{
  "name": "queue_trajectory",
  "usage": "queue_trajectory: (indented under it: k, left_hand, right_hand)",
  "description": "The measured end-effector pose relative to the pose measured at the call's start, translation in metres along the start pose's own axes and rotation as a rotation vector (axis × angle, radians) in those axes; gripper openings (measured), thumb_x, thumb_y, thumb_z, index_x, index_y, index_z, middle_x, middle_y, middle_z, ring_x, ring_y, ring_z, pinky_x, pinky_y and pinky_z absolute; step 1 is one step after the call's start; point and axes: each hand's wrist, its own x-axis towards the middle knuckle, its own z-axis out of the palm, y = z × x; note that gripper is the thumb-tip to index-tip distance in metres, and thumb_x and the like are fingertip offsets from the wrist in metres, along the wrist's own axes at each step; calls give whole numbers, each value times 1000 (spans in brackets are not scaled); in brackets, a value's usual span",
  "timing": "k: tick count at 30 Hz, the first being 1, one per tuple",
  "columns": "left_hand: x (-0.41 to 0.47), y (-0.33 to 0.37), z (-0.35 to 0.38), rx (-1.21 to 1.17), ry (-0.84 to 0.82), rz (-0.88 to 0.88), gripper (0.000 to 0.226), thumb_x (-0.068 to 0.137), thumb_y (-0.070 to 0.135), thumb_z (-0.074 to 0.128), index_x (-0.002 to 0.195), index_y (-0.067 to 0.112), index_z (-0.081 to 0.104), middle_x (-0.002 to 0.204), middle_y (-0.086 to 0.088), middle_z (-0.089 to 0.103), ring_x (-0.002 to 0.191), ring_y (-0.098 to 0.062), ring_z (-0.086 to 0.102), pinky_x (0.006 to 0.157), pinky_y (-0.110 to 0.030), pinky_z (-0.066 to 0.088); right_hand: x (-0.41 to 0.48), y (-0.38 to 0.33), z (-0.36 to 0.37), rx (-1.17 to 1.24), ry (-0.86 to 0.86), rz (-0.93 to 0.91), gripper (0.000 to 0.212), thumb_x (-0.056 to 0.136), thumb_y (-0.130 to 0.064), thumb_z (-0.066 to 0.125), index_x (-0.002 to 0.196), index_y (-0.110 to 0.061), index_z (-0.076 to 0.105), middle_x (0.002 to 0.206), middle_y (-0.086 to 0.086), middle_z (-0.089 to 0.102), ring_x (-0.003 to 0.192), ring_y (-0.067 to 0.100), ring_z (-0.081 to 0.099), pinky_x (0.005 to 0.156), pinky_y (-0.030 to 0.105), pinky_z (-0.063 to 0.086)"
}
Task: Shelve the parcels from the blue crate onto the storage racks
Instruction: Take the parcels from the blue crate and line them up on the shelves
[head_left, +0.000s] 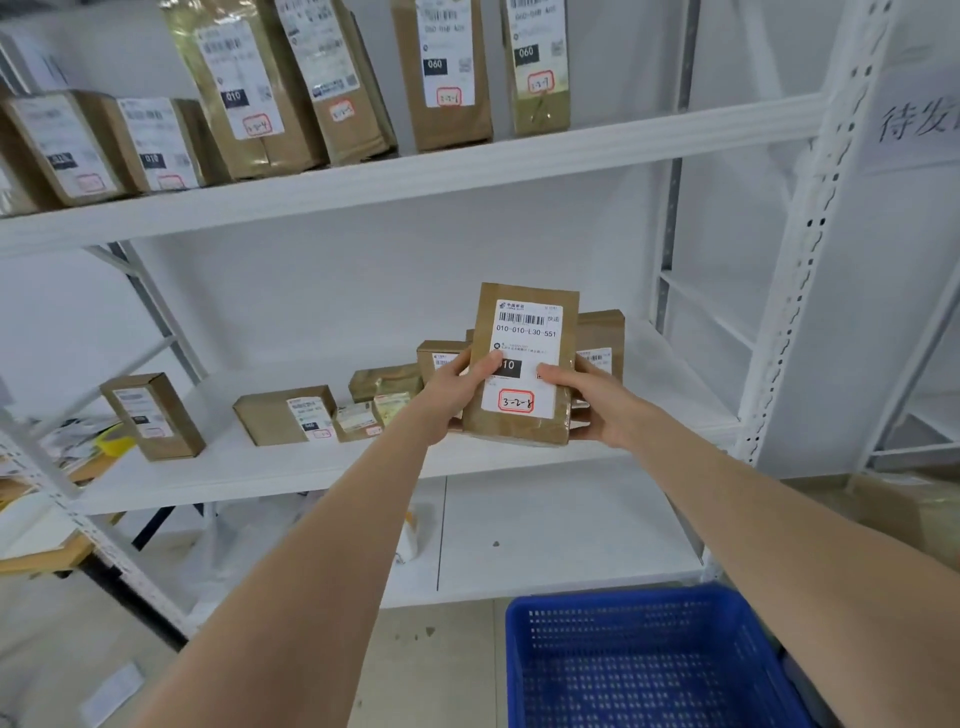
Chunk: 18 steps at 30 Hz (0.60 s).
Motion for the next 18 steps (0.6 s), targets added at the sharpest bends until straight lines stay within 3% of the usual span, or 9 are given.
queue_trajectory:
  k: [2,6,11,14,18]
  left_hand:
    - [0,8,-14,17,-2,17,54,84,51,62,132,28,49,106,4,72,99,-18,67,86,-43,55]
    - [-4,28,-39,24,39,78,40,93,44,53,128,25,53,102,6,68,84,-8,64,63,-27,49]
    - [-4,55,-66,73,106,180,36,96,40,48,124,18,57,105,1,67,78,-6,62,54,-19,48]
    - [2,77,-78,127,151,263,37,98,38,46,125,17,57,115,-3,67,91,-16,63,68,-23,50]
    - [14,105,-85,186,192,359,35,99,37,42,123,18,59,115,-7,67,102,-23,62,83,-32,49]
  right_hand:
    - [4,-8,13,-1,5,-23,52,77,-32,77,124,-38,56,101,0,73,98,27,68,85,49,55]
    - [10,-27,41,-15,42,-78,63,74,-34,80,129,-41,51,101,-1,74,97,27,68,82,49,56]
    - [17,-58,73,-31,99,-161,71,70,-40,81,133,-43,48,104,0,73,100,28,67,88,51,53]
    - [19,-80,87,-30,139,-215,70,73,-38,79,134,-44,47,104,-1,73,98,26,67,89,49,53]
    - [16,-109,97,-29,185,-292,70,76,-36,76,138,-42,43,106,-1,71,99,24,65,88,45,52]
